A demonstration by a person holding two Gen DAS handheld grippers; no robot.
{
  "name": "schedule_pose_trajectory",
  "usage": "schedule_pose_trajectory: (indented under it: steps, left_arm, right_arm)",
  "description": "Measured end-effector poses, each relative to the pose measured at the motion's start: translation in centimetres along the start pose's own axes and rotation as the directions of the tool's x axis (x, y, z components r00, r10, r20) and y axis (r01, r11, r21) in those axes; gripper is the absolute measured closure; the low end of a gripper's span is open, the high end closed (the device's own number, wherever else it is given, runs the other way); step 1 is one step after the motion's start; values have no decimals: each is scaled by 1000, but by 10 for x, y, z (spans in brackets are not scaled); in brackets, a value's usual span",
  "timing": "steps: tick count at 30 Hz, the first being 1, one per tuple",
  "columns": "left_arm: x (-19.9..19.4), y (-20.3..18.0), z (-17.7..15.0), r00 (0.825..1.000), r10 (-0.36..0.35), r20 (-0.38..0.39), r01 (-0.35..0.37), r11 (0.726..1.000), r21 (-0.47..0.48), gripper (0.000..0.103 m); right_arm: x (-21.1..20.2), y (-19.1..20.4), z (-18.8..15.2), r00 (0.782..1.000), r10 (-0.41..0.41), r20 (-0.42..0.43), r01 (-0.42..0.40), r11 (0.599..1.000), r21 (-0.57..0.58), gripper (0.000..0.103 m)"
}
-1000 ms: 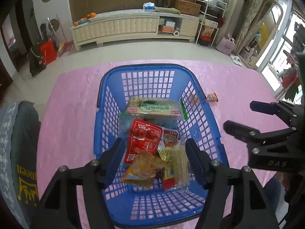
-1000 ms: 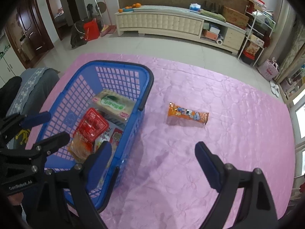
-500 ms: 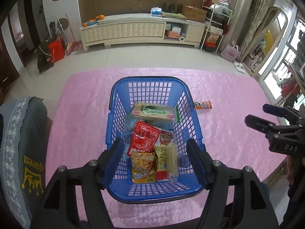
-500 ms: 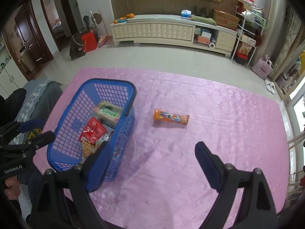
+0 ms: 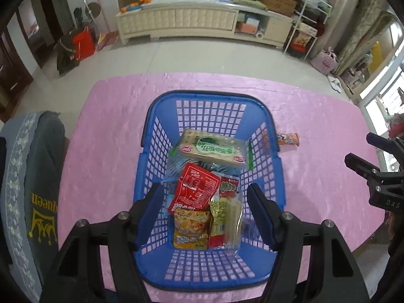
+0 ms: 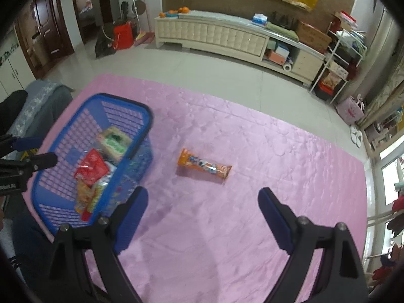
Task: Organize snacks
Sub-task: 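Reach the right gripper to the orange wafer stick and grasp it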
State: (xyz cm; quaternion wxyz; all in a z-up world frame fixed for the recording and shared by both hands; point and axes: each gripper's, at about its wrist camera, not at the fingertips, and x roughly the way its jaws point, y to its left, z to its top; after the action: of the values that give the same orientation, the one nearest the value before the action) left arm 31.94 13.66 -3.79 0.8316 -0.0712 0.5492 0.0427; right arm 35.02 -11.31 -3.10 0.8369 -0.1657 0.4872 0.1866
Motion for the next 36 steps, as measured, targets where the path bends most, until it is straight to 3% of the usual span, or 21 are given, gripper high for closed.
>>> schedule_pose_trajectory:
  steps: [6, 14, 16, 18, 24, 25, 29, 36]
  left_arm:
    - [30, 1, 17, 999, 11, -43, -12, 1000, -23, 37]
    - [77, -9, 24, 993, 5, -117, -15, 997, -78, 37]
    - [85, -11, 27, 992, -2, -123, -9, 996, -90, 37]
    - [93, -12, 29, 991, -2, -133, -11, 995, -95, 37]
    - [99, -15, 34, 991, 10, -132, -21, 996, -84, 37]
    - [101, -16, 35, 991, 2, -136, -14, 996, -85, 37]
    - [113, -15, 40, 989, -3, -145, -10, 995, -95, 37]
    - [116, -4, 31, 986, -18, -163, -1, 994, -112, 37]
  right_arm:
    - [42, -8, 13, 996, 77, -49, -80, 994, -71, 12]
    - [103, -3, 19, 989, 99, -113, -121, 971, -207, 12]
    - [120, 1, 19, 983, 121, -140, -151, 963, -225, 16]
    - [135, 2, 20, 977, 129, -169, -169, 955, -244, 27]
    - [168, 7, 17, 974, 111, -199, -168, 938, -304, 30]
    - [172, 7, 17, 972, 113, -205, -172, 938, -302, 33]
    - [179, 8, 15, 967, 111, -228, -178, 938, -297, 68]
    - [162, 11, 3, 972, 108, -211, -165, 947, -275, 86]
